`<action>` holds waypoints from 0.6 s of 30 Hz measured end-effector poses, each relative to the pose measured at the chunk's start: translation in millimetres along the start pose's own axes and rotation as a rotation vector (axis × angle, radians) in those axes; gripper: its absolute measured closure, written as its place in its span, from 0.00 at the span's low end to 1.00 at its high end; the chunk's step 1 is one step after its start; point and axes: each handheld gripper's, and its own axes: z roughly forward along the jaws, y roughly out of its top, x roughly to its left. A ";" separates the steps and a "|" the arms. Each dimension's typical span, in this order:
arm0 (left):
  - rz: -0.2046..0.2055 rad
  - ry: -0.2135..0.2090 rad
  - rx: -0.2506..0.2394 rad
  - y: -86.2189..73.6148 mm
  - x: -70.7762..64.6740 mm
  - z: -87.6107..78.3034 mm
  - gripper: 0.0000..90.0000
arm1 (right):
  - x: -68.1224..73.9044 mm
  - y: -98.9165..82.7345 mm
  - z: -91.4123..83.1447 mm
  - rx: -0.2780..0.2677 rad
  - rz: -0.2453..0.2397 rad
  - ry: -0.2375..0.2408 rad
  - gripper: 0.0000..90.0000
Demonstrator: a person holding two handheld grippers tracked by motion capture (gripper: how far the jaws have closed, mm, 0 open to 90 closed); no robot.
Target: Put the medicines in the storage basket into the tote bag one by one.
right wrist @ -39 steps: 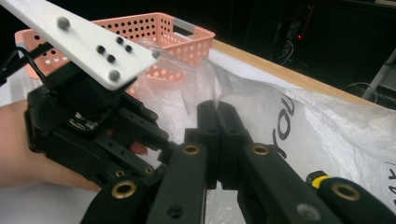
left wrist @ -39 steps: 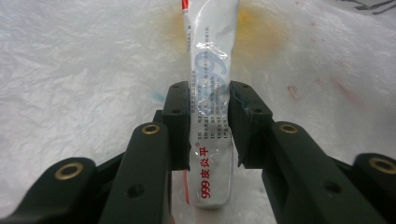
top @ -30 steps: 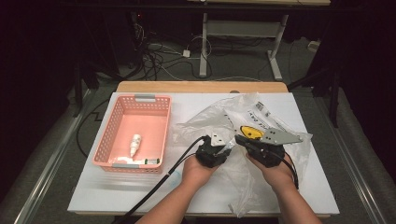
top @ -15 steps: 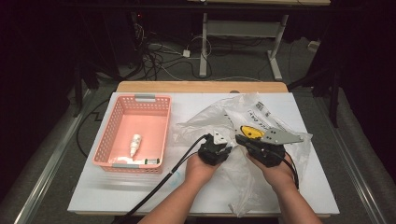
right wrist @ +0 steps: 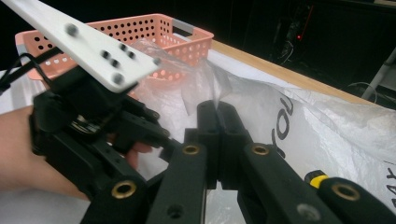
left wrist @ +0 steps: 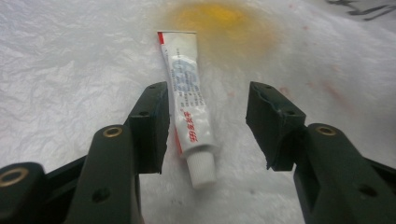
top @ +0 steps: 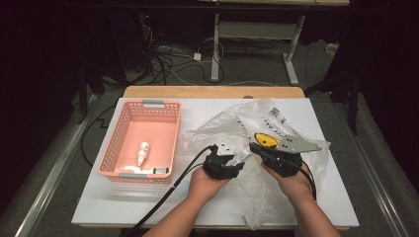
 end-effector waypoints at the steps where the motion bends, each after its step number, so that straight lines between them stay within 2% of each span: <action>1: 0.001 -0.002 -0.002 -1.1 -0.4 -2.8 0.51 | -0.1 -0.1 -0.1 0.001 -0.003 0.000 1.00; 7: 0.017 -0.039 -0.005 -6.9 -2.4 -18.8 0.36 | 0.1 -0.7 -0.3 0.004 0.001 0.001 1.00; 13: 0.010 -0.038 -0.017 -11.4 -2.8 -32.2 0.18 | 0.6 -1.1 0.1 0.006 0.005 0.002 1.00; 16: 0.016 -0.048 -0.025 -13.1 -5.0 -40.5 0.14 | 0.4 -1.1 -0.4 0.006 0.005 0.002 1.00; 18: 0.022 -0.053 -0.018 -13.0 -7.0 -46.2 0.06 | 0.2 -1.3 -0.5 0.006 0.005 0.002 1.00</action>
